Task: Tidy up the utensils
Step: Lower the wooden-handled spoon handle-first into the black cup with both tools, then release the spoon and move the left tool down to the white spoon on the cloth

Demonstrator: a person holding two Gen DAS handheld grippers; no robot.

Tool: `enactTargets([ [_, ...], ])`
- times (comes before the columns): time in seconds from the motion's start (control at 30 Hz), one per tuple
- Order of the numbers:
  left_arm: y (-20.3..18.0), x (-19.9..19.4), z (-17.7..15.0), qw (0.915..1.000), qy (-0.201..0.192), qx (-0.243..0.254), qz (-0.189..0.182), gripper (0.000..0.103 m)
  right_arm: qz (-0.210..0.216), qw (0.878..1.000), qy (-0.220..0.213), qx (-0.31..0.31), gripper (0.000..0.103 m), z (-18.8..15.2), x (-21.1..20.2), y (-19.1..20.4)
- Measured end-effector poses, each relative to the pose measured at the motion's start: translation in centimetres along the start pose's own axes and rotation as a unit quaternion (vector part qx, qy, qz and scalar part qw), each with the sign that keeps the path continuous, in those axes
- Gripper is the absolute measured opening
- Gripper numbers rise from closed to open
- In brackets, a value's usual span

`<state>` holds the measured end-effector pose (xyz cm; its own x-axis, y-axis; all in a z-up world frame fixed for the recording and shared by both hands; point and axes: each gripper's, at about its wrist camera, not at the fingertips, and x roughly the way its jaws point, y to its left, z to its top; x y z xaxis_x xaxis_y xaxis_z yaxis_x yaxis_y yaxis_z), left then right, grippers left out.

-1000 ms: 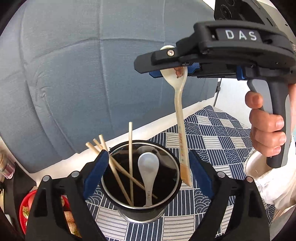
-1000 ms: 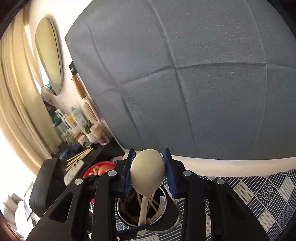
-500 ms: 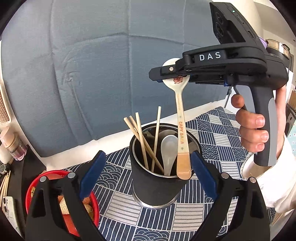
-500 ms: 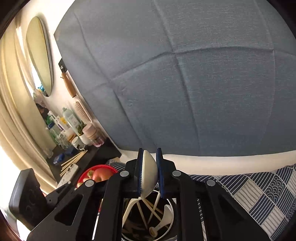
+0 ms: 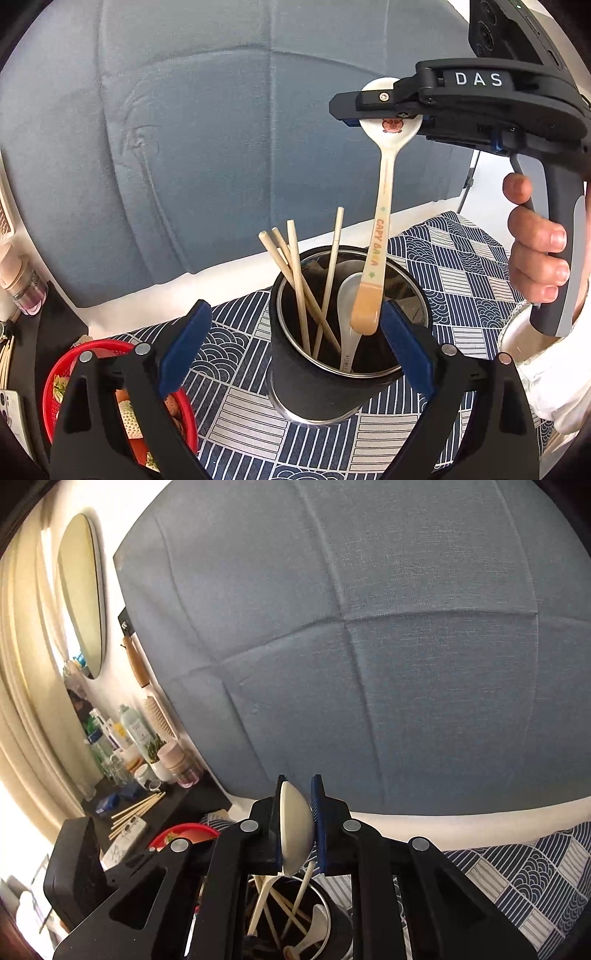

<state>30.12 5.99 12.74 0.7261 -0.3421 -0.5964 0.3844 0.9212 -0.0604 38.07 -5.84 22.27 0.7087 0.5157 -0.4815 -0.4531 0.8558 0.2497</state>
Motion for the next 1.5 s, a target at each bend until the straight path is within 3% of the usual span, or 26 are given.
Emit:
enactTargets([
  [0.13, 0.5, -0.6, -0.7, 1.0000, 0.002, -0.008, 0.000, 0.091, -0.041, 0.998, -0.004, -0.043, 0.018, -1.1, 0.0, 0.9],
  [0.2, 0.7, -1.6, -1.2, 1.0000, -0.003, -0.006, 0.006, 0.091, -0.038, 0.998, -0.003, -0.054, 0.042, -1.8, -0.3, 1.1],
  [0.23, 0.9, -2.1, -1.4, 0.9999, -0.005, -0.008, 0.009, 0.091, -0.038, 0.998, -0.012, -0.055, 0.068, -2.0, -0.9, 1.1],
  [0.27, 1.0, -2.6, -1.6, 0.9999, -0.005, -0.012, 0.011, 0.094, -0.037, 0.997, -0.023, -0.056, 0.078, -2.3, -1.5, 1.2],
  [0.4, 1.3, -4.4, -2.8, 0.9995, -0.003, -0.021, 0.023, 0.097, -0.024, 0.997, -0.031, -0.067, 0.086, -2.9, -3.9, 1.8],
  [0.9, -0.6, -9.8, -9.2, 0.9950, 0.038, -0.049, 0.079, 0.097, -0.060, 0.994, -0.025, -0.085, 0.093, -7.0, -9.1, 3.3],
  [1.2, -2.3, -11.7, -13.5, 0.9880, 0.058, -0.072, 0.123, 0.097, -0.056, 0.994, -0.017, -0.097, 0.093, -10.7, -9.7, 4.4],
  [1.5, -2.4, -11.3, -18.5, 0.9807, 0.088, -0.112, 0.135, 0.097, -0.055, 0.987, 0.021, -0.153, 0.093, -15.1, -8.2, 5.9],
])
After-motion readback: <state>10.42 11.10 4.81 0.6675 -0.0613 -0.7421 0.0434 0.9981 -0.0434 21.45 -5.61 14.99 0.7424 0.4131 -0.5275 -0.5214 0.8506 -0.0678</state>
